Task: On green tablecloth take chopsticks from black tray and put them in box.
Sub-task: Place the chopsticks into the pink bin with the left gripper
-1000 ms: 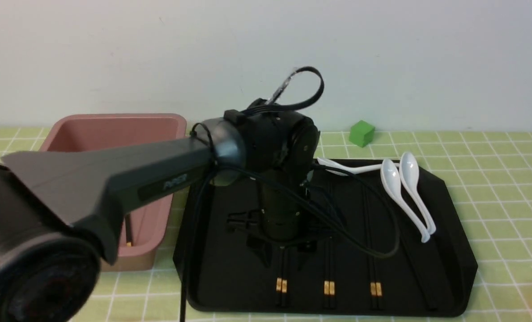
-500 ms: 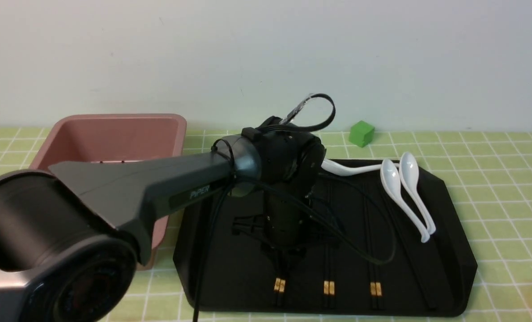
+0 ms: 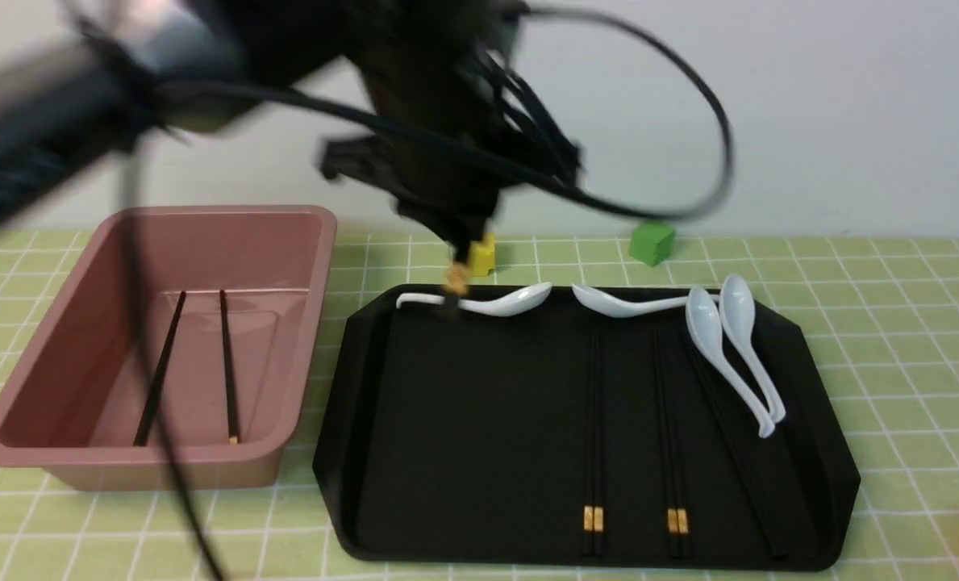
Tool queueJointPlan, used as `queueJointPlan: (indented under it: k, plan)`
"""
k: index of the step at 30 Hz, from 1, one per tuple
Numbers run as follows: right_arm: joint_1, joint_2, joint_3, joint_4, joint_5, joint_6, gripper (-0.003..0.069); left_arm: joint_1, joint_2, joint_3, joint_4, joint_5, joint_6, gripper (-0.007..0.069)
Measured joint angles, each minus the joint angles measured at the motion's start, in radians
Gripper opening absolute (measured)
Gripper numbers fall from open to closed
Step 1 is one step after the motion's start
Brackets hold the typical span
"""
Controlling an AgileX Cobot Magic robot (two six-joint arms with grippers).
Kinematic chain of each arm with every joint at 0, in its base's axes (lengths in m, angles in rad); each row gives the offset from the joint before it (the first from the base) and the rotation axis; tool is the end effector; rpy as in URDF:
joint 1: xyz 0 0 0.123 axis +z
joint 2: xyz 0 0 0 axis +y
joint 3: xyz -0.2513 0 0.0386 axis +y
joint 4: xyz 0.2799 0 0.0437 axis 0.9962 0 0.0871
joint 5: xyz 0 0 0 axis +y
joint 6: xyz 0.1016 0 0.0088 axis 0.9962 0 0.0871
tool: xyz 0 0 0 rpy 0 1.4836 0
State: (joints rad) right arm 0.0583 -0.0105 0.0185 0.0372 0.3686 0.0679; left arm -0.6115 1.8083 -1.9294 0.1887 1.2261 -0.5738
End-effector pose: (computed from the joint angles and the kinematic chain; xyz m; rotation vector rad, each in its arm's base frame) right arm 0.1260 0.0087 0.1713 0.0319 1.8615 0.1240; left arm 0.3562 -0.2277 0.3502 0.0657 2.5699 -0.1982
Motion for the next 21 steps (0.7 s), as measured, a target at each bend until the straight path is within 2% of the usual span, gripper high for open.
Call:
queueJointPlan:
  k: [5, 11, 14, 21]
  plan:
    - [0.0, 0.0, 0.0, 0.0, 0.0, 0.0, 0.024, 0.176, -0.099, 0.17, 0.009, 0.013, 0.002, 0.0114]
    - [0.0, 0.0, 0.0, 0.0, 0.0, 0.0, 0.024, 0.428, -0.075, 0.411, -0.144, -0.022, 0.022, 0.0114]
    - [0.0, 0.0, 0.0, 0.0, 0.0, 0.0, 0.024, 0.499, -0.031, 0.463, -0.182, -0.105, 0.024, 0.0114]
    - [0.0, 0.0, 0.0, 0.0, 0.0, 0.0, 0.024, 0.524, 0.083, 0.474, -0.165, -0.223, 0.024, 0.0114]
